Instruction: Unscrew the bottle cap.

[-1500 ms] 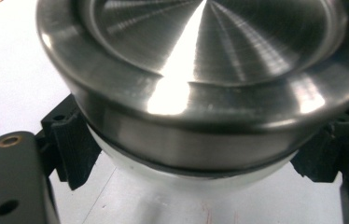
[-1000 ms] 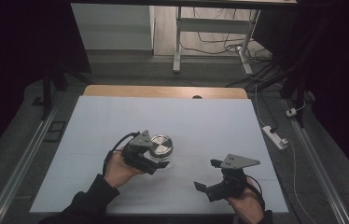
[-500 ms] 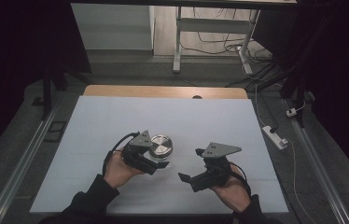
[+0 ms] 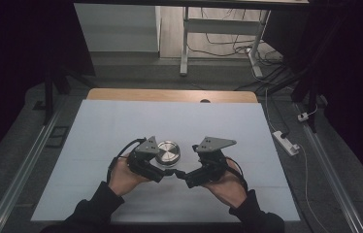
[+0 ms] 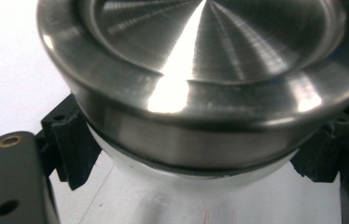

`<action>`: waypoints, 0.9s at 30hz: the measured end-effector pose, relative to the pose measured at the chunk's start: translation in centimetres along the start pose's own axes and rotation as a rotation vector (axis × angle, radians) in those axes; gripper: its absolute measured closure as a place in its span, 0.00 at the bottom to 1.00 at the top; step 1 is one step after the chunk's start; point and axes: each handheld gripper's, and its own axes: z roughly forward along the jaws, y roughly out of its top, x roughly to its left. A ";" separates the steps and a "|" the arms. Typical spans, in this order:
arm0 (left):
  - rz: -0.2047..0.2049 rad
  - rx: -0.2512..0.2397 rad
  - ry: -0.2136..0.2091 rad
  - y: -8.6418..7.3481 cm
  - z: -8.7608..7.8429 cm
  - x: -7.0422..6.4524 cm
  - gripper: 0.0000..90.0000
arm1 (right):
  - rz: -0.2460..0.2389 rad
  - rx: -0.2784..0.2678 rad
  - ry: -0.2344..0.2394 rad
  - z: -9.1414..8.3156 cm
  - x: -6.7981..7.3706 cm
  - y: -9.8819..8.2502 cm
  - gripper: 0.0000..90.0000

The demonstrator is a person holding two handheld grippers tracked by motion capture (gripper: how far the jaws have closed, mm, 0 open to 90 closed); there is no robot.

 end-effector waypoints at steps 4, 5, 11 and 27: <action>-0.002 0.003 0.002 0.0 0.1 0.0 0.18 | 0.001 0.000 -0.002 0.7 -0.1 0.7 0.00; -0.003 0.004 0.001 0.0 0.1 -0.1 0.18 | 0.000 0.000 -0.005 0.9 -0.1 0.8 0.00; 0.006 0.013 0.000 0.0 0.2 -0.2 0.18 | 0.003 0.003 -0.006 2.3 -0.1 1.8 0.00; 0.005 0.017 -0.012 0.1 0.3 -0.3 0.18 | -0.044 -0.005 0.009 4.3 0.6 2.4 0.21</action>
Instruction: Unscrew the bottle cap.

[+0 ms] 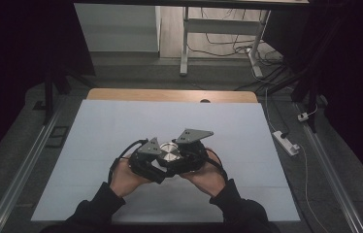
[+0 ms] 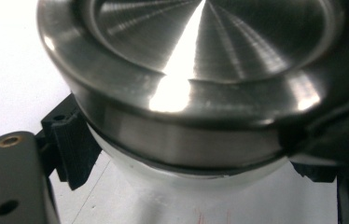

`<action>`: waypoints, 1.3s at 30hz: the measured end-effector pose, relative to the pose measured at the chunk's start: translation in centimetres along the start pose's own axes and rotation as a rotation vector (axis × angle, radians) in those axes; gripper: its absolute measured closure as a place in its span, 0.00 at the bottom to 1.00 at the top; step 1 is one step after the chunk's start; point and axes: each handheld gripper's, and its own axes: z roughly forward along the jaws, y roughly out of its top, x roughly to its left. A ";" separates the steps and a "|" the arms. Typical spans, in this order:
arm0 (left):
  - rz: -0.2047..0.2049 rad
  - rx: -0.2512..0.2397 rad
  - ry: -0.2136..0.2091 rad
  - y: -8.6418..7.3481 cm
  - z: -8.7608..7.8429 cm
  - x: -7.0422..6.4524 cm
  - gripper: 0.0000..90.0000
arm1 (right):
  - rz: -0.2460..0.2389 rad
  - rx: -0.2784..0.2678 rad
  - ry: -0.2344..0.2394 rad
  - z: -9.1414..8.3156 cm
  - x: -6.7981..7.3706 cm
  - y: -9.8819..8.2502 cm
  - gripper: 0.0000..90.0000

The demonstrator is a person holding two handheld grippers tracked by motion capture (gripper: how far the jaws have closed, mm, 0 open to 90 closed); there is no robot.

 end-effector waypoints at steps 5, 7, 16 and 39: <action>0.015 -0.004 -0.025 0.1 -0.2 0.0 0.18 | -0.017 0.003 0.031 -0.2 -0.2 0.1 0.21; 0.031 -0.007 -0.053 0.1 -0.4 0.0 0.18 | -0.037 0.007 0.077 -0.4 -0.5 0.2 0.21; 0.105 -0.003 -0.170 0.3 -0.5 -0.3 0.18 | -0.164 -0.006 0.405 -0.8 -2.9 0.0 0.21; -0.018 0.003 0.026 0.4 -0.8 -0.3 0.18 | -0.004 -0.001 0.010 -0.8 0.3 0.7 0.10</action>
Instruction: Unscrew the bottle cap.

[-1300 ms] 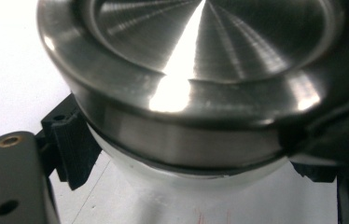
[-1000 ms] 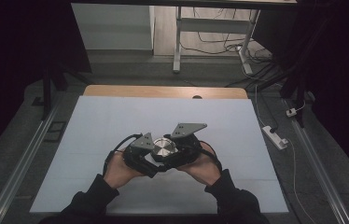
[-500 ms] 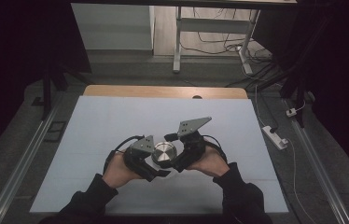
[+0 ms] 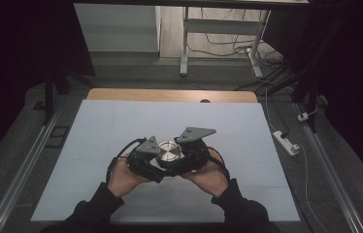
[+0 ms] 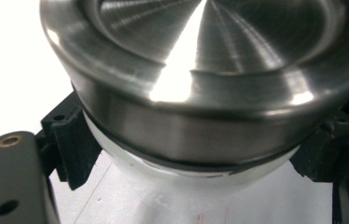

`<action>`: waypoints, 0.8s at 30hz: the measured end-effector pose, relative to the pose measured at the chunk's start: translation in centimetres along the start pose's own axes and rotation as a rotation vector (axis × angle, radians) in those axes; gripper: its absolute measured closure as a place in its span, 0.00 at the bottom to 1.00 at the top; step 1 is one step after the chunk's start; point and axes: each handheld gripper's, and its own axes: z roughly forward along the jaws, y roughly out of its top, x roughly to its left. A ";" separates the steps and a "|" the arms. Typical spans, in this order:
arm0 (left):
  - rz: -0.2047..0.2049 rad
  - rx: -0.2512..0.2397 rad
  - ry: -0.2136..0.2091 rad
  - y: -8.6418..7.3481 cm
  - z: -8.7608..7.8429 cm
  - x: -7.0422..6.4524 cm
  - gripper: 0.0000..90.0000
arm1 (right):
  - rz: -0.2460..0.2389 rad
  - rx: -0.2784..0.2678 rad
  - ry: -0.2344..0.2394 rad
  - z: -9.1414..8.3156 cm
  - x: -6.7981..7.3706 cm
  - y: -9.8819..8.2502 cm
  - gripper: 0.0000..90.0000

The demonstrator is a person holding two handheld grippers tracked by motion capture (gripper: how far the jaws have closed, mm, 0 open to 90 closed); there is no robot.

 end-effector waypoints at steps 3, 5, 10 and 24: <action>-0.004 -0.010 -0.003 0.0 -0.1 -0.1 0.18 | -0.022 0.004 -0.042 0.1 0.4 0.0 0.20; 0.009 -0.005 -0.009 0.1 -0.2 0.0 0.18 | -0.023 0.002 -0.041 0.1 0.4 0.0 0.20; 0.025 -0.019 -0.057 0.1 -0.4 -0.1 0.18 | -0.048 0.008 0.025 -0.3 0.0 0.2 0.20; 0.133 -0.019 -0.183 0.3 -0.4 -0.8 0.18 | -0.155 -0.023 0.399 -1.4 -2.9 -0.8 0.19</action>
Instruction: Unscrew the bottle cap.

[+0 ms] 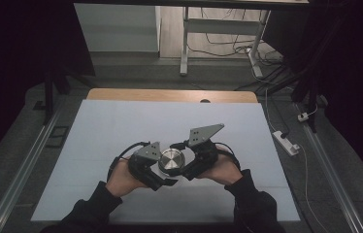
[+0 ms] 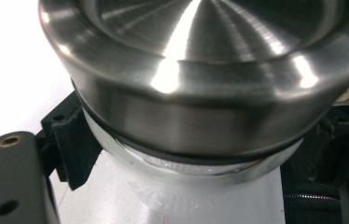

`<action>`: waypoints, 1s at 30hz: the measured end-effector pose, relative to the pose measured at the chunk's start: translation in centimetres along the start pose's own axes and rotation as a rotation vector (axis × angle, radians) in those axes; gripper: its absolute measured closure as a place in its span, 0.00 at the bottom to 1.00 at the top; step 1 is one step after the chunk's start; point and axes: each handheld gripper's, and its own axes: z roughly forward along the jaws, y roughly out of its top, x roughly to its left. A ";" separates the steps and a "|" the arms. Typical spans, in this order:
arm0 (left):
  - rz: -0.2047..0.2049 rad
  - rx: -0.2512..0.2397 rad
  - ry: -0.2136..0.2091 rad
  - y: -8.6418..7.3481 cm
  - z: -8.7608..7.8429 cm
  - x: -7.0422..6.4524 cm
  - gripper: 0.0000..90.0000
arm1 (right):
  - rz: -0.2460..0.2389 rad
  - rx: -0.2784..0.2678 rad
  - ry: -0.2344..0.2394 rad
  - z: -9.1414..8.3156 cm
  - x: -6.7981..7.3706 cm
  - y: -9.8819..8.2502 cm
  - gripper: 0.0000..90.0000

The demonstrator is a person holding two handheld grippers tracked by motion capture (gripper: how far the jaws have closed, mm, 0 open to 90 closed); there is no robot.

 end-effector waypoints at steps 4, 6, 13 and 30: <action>-0.027 0.001 0.041 -0.1 -0.3 0.2 0.18 | 0.029 -0.026 -0.071 -0.4 0.5 0.7 0.06; -0.061 -0.008 0.071 -0.1 -0.4 0.4 0.18 | 0.055 -0.033 -0.117 -0.5 0.8 1.1 0.04; -0.135 -0.006 0.173 -0.4 -0.2 0.7 0.18 | 0.149 0.000 -0.348 0.8 1.9 1.7 0.09; -0.045 0.001 0.053 -0.1 -0.3 0.3 0.18 | 0.062 0.048 -0.226 0.8 1.6 1.4 0.22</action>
